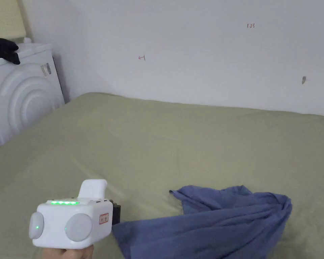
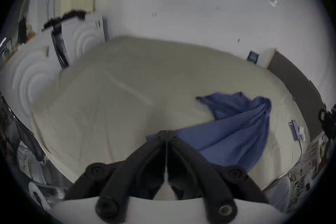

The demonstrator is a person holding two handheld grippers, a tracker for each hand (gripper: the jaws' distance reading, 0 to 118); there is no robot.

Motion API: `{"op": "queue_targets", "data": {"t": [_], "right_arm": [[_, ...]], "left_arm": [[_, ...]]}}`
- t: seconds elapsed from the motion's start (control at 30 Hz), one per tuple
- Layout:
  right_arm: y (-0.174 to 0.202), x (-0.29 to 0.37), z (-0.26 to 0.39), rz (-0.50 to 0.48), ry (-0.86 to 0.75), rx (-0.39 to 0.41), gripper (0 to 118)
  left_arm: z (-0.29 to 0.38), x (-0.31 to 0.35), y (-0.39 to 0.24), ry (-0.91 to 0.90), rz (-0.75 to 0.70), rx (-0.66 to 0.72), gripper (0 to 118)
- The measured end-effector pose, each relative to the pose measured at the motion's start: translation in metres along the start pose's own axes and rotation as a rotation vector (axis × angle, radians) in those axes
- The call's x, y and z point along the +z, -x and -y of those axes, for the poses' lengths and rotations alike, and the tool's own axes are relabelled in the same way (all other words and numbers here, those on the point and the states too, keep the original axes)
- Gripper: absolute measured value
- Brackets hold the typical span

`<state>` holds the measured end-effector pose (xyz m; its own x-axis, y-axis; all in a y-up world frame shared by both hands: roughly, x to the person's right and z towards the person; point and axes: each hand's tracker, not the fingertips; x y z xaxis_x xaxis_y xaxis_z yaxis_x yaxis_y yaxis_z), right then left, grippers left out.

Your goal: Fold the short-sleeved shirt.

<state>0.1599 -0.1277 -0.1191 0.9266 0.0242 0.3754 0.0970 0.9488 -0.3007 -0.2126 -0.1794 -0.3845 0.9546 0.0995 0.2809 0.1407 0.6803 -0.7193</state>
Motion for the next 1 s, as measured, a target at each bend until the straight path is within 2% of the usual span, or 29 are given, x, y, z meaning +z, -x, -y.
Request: {"op": "queue_targets", "data": {"t": [0.03,0.07,0.1,0.13,0.17,0.27,0.33,0.4,0.47,0.5,0.53,0.57,0.6,0.7,0.83,1.0], "right_arm": [[0.001,-0.004,0.002,0.002,0.009,0.002,1],[0.001,-0.010,0.005,0.002,0.021,0.005,1],[0.002,-0.015,0.007,0.008,0.038,0.009,1],[0.002,-0.020,0.010,0.010,0.050,0.011,1],[0.001,-0.026,0.013,0.012,0.068,0.012,1],[0.000,-0.040,0.020,0.019,0.108,0.024,1],[-0.002,-0.046,0.023,0.023,0.128,0.031,1],[-0.005,-0.050,0.025,0.021,0.146,0.028,1],[-0.008,-0.051,0.026,0.018,0.156,0.014,1],[-0.009,-0.051,0.027,0.015,0.158,0.006,1],[-0.010,-0.049,0.027,0.012,0.160,-0.004,1],[-0.011,-0.049,0.028,0.011,0.161,-0.015,1],[-0.012,-0.048,0.028,0.008,0.163,-0.023,1],[-0.018,-0.048,0.025,0.009,0.164,-0.042,1],[-0.031,-0.065,0.017,0.024,0.188,-0.047,1],[-0.048,-0.125,0.007,-0.003,0.272,-0.059,1]], "left_arm": [[-0.003,-0.016,0.004,0.034,0.000,-0.017,35],[-0.003,-0.031,0.001,0.089,-0.018,-0.054,91],[-0.002,-0.049,0.002,0.134,-0.018,-0.055,118],[0.000,-0.066,0.003,0.187,-0.006,-0.078,116],[0.002,-0.083,0.004,0.165,-0.019,-0.068,116],[0.010,-0.131,0.001,0.241,-0.110,-0.111,116],[0.015,-0.151,0.000,0.290,-0.111,-0.145,114],[0.017,-0.152,0.000,0.266,-0.104,-0.124,111],[0.014,-0.122,-0.005,0.243,-0.074,-0.113,68],[0.014,-0.113,-0.008,0.211,-0.056,-0.119,68],[0.015,-0.104,-0.010,0.178,-0.034,-0.124,56],[0.015,-0.103,-0.008,0.186,-0.010,-0.100,22],[0.017,-0.098,-0.004,0.192,0.023,-0.041,0],[0.020,-0.098,-0.010,0.190,-0.011,-0.097,0],[0.016,-0.098,-0.012,0.202,0.003,-0.081,0],[0.020,-0.102,-0.017,0.204,0.002,-0.080,0]]}}
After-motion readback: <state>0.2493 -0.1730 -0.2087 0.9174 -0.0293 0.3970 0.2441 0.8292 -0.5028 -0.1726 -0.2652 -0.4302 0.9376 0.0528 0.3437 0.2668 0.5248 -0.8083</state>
